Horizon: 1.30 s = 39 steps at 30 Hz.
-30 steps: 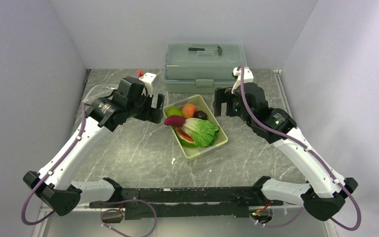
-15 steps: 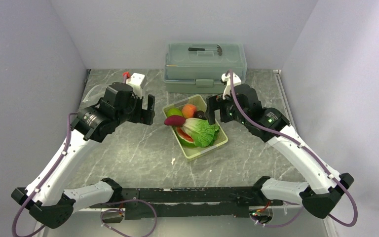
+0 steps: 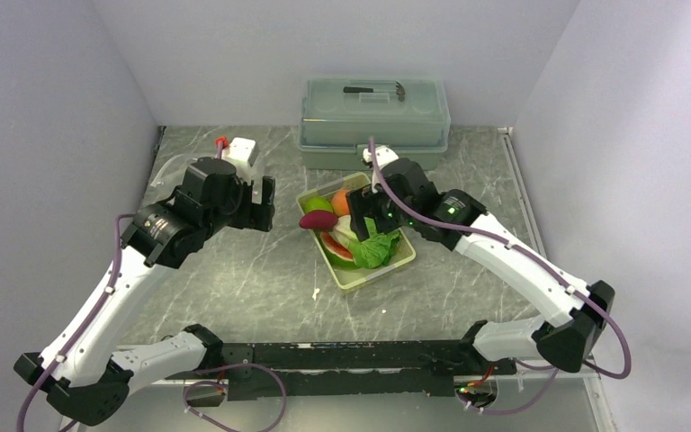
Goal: Place the food in the zip-top bag and seal the zipper
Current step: Move the bin to the center of the board.
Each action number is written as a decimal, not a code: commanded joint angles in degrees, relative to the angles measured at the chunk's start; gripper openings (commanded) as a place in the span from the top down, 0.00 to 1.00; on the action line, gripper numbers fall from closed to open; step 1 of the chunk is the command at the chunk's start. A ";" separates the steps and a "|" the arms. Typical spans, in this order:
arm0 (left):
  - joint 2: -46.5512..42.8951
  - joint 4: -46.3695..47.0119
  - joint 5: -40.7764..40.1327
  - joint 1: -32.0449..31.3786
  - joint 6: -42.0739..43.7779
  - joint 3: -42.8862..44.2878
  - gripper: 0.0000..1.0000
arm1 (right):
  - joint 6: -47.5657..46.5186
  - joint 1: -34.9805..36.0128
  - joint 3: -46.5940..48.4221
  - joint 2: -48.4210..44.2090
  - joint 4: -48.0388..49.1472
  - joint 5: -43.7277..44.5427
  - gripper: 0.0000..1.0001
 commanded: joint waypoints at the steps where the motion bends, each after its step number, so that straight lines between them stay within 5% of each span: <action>1: -1.76 0.60 -1.83 -0.21 -1.44 -0.70 0.01 | 1.89 2.26 2.63 3.14 0.49 0.13 0.07; 20: -5.20 -0.39 -1.74 -0.21 -3.15 -5.20 0.01 | 4.93 9.11 8.47 20.22 -0.13 -4.20 0.35; 39: -6.62 1.59 0.26 -0.21 -5.06 -10.36 0.01 | 10.26 11.61 9.21 30.34 -0.51 2.79 0.68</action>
